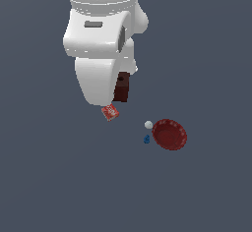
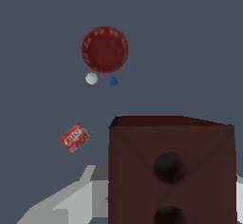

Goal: Pick up a designated object from a clutter of objects.

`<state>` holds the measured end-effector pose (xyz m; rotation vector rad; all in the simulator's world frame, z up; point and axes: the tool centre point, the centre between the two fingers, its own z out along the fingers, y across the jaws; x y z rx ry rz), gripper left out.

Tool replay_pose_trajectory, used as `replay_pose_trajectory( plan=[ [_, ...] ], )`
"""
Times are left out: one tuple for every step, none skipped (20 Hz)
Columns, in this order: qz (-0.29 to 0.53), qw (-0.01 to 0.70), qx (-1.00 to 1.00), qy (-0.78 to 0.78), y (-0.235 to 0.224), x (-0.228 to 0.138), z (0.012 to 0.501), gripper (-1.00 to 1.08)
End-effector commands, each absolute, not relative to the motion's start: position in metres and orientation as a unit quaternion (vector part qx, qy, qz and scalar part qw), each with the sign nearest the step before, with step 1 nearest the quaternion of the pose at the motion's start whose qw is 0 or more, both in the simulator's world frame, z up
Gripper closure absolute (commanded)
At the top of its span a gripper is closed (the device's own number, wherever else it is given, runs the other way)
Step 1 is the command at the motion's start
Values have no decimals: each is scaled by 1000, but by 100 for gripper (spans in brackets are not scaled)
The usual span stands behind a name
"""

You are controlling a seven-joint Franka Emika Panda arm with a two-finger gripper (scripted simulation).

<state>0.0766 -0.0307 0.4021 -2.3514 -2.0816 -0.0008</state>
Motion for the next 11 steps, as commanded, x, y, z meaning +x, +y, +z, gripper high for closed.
replay_pose_trajectory(
  plan=[
    [0,0,-749,-663,-37,79,414,108],
    [0,0,-749,-663,-40,80,417,108],
    [0,0,-749,-663,-41,80,420,108],
    [0,0,-749,-663,-43,81,422,108],
    [0,0,-749,-663,-44,82,424,108],
    [0,0,-749,-663,-45,82,425,108],
    [0,0,-749,-663,-46,82,427,108],
    [0,0,-749,-663,-47,83,428,108],
    [0,0,-749,-663,-47,83,428,108],
    [0,0,-749,-663,-47,83,429,108],
    [0,0,-749,-663,-47,83,429,108]
  ],
)
